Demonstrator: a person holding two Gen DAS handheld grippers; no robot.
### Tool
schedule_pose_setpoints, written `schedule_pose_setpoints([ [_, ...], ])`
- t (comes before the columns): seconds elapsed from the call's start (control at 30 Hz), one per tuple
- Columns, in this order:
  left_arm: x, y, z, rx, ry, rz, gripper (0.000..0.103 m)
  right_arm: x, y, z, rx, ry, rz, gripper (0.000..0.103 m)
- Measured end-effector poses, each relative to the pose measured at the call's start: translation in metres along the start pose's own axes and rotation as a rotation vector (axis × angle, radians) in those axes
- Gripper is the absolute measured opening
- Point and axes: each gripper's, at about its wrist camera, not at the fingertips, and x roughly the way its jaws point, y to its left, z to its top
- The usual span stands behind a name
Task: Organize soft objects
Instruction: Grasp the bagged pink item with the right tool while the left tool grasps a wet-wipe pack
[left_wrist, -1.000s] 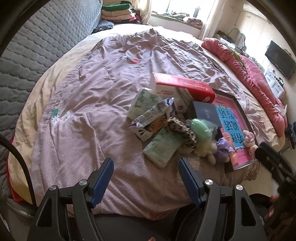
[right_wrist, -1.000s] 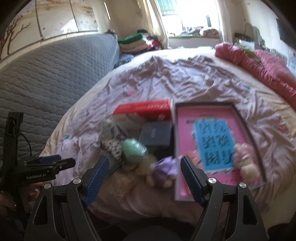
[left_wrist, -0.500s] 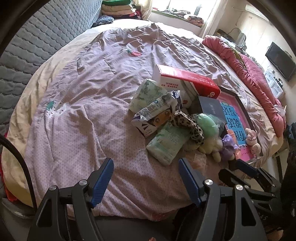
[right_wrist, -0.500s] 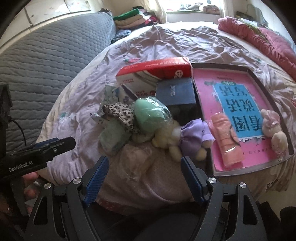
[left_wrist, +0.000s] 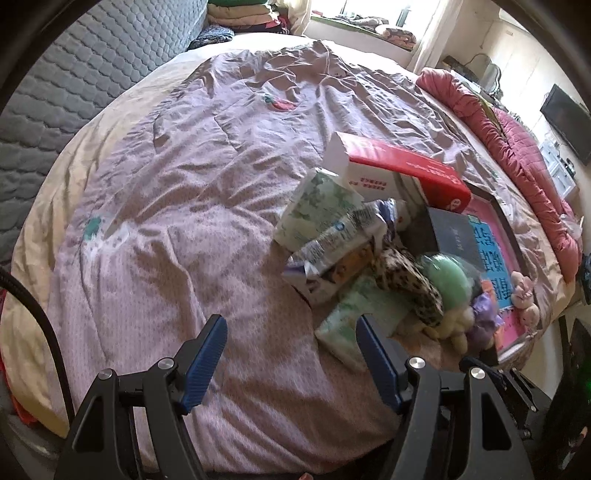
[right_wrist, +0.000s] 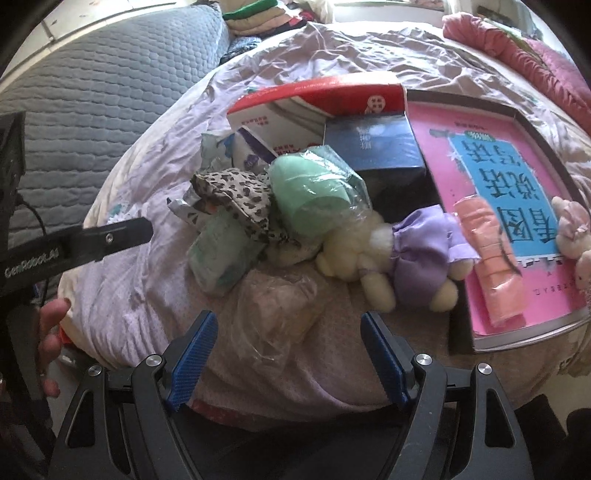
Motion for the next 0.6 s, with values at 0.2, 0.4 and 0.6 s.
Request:
schedule_pose_setpoints([
  [0.2, 0.018, 0.009, 0.033, -0.004, -0.018, -0.021, 0.072, 0.008, 0.002, 0.000, -0.004, 0.015, 0.014, 0.081],
  [0.4, 0.038, 0.017, 0.070, -0.036, -0.015, -0.100, 0.072, 0.013, 0.003, 0.002, -0.015, 0.023, 0.027, 0.081],
  [0.6, 0.071, 0.018, 0.092, -0.031, 0.048, -0.217, 0.073, 0.022, 0.007, 0.004, -0.022, 0.038, 0.041, 0.081],
])
